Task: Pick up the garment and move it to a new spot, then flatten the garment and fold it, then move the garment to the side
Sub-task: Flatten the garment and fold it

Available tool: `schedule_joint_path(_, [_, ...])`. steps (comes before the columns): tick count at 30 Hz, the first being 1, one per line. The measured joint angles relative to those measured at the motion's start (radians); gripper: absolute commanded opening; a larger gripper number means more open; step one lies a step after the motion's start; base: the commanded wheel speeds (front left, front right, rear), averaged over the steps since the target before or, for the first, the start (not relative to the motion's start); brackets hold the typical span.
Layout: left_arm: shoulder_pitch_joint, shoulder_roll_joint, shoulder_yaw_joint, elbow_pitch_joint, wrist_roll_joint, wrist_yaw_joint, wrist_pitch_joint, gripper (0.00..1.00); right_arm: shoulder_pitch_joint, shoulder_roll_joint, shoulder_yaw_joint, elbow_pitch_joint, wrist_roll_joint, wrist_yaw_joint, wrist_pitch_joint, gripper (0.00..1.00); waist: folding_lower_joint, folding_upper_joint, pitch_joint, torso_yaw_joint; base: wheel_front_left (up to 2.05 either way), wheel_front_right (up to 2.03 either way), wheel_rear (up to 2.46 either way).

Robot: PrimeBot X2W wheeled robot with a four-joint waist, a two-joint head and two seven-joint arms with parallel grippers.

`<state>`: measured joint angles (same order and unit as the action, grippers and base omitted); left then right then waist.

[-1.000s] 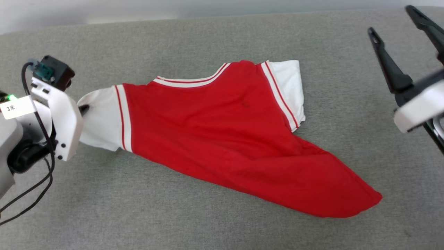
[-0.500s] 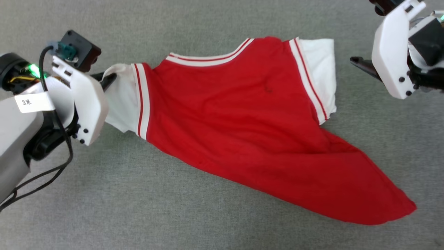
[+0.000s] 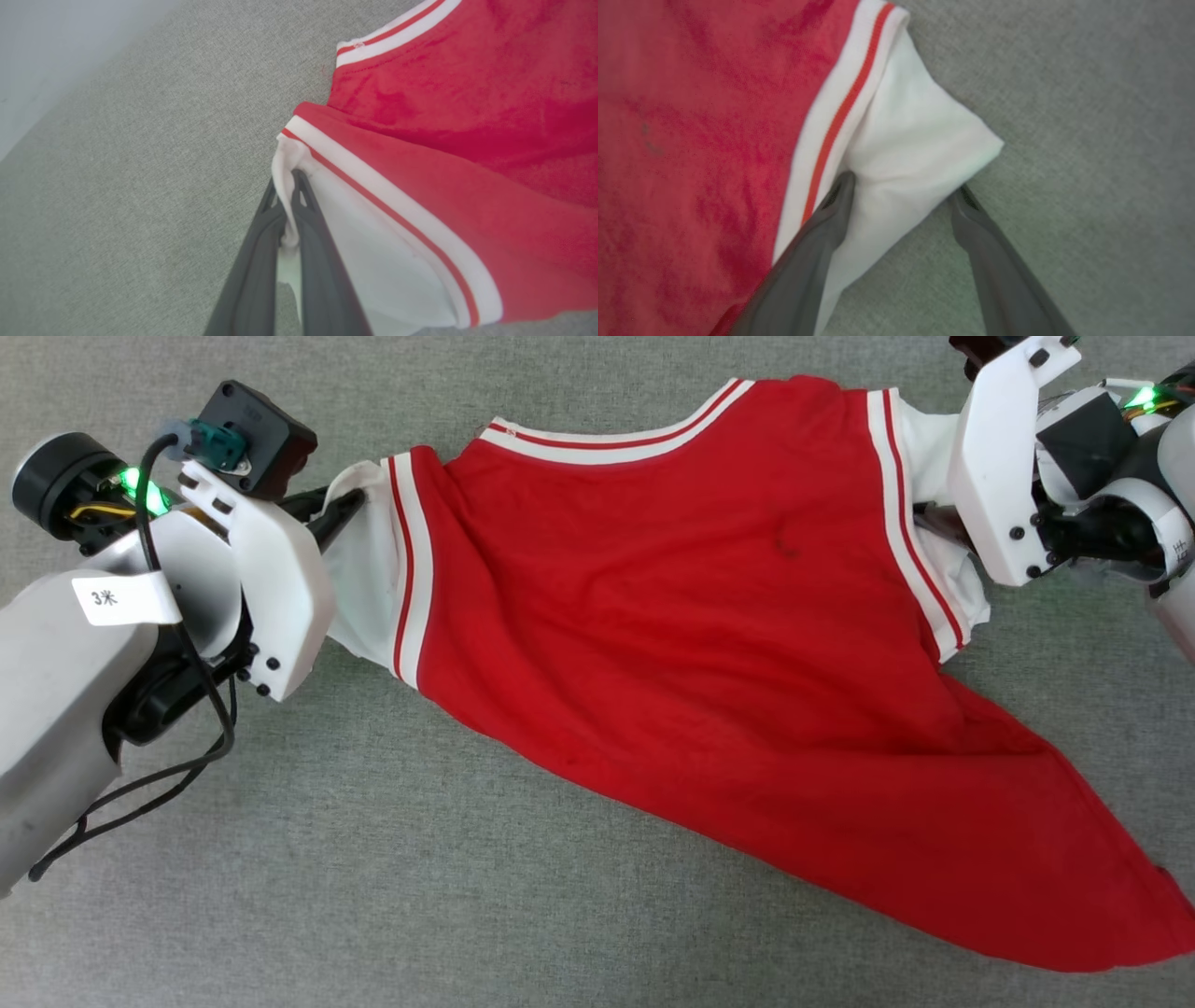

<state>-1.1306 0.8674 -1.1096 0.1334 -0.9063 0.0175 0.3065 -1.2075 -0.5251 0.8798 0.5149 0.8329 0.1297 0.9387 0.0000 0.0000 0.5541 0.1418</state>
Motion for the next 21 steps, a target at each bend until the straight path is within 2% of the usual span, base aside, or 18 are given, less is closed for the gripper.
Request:
schedule_joint_path(2, [0.0,-0.003,-0.003,0.009,0.0,-0.002,-0.002,0.0,0.005,-0.003,0.013,-0.001,0.006,-0.001,-0.025,1.0,0.0,0.0,-0.003,-0.003,0.0,0.0,0.0])
schedule_joint_path(3, [0.0,-0.004,-0.004,0.013,-0.002,-0.006,-0.002,0.0,0.007,-0.006,0.024,-0.005,0.006,-0.001,-0.043,0.43,0.0,0.0,-0.007,-0.005,0.0,0.0,0.0])
schedule_joint_path(4, [0.001,-0.004,-0.006,0.019,-0.003,-0.006,-0.003,0.0,0.011,-0.01,0.033,-0.006,0.006,-0.001,-0.07,0.0,0.0,0.0,-0.012,-0.008,0.0,0.0,0.0])
schedule_joint_path(10, [0.005,0.002,0.001,0.035,-0.004,-0.009,-0.036,0.0,0.023,-0.023,0.066,-0.026,0.035,0.002,-0.214,0.0,0.0001,0.0,-0.072,-0.028,0.0,0.0,0.0])
schedule_joint_path(21, [-0.013,0.047,0.057,-0.025,0.012,0.019,-0.122,0.0,-0.012,-0.187,0.036,-0.135,0.102,0.001,-0.454,0.0,0.0,0.0,-0.23,-0.075,0.0,0.0,0.0])
